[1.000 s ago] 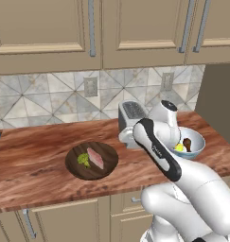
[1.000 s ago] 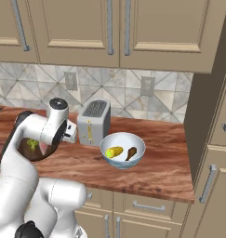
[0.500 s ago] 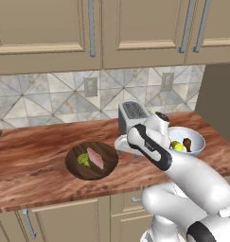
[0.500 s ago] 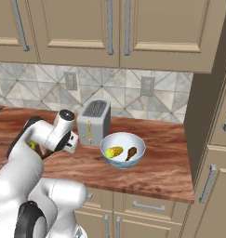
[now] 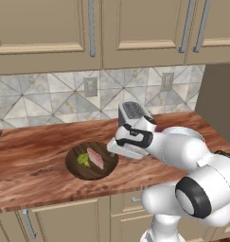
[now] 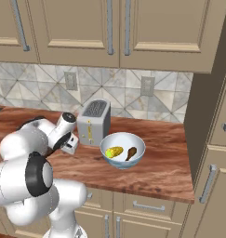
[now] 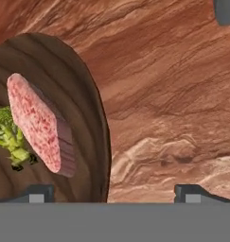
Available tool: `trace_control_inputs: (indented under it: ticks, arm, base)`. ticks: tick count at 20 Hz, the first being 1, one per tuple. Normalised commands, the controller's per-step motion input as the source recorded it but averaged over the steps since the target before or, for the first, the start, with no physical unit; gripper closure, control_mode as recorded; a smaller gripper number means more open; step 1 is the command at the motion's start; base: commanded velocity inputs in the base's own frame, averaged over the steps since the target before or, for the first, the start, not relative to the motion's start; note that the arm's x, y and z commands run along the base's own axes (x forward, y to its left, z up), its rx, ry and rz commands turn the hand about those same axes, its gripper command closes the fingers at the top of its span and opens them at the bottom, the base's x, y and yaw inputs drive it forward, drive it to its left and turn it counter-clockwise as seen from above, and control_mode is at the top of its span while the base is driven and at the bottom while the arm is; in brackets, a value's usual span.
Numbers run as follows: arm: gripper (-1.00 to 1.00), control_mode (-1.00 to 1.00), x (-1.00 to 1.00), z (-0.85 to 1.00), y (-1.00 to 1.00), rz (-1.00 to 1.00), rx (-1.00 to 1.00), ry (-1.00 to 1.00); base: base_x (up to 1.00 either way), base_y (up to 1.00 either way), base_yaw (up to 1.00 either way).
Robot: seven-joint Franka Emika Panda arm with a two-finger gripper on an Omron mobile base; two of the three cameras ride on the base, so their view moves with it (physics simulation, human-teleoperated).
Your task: Place the bowl containing the steak and broccoli in the microwave. Close the microwave door and press the start button to microwave the meal.
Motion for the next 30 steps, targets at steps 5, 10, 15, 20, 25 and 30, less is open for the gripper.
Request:
trace_control_inputs:
  ticks: [5,10,15,20,25,30]
  arm:
    - [-1.0,-1.0,0.35,-0.23,0.05,0.0,0.0,0.05]
    - [-1.0,-1.0,0.28,-0.23,0.04,0.0,0.0,0.02]
    - [1.0,-1.0,0.05,-0.06,0.48,0.0,-0.06,-0.01]
    - [1.0,-1.0,0.0,0.0,0.1,0.0,-0.01,0.0]
    - [1.0,-1.0,-0.21,0.29,-0.07,0.0,0.0,-0.05]
    - [1.0,-1.0,-0.47,0.82,-0.19,-0.02,0.0,-0.18]
  base:
    - [0.0,0.0,0.0]
    - [0.0,0.0,0.0]
    - [0.0,0.0,0.0]
    - [0.0,0.0,0.0]
    - [0.0,0.0,0.0]
    - [0.0,0.0,0.0]
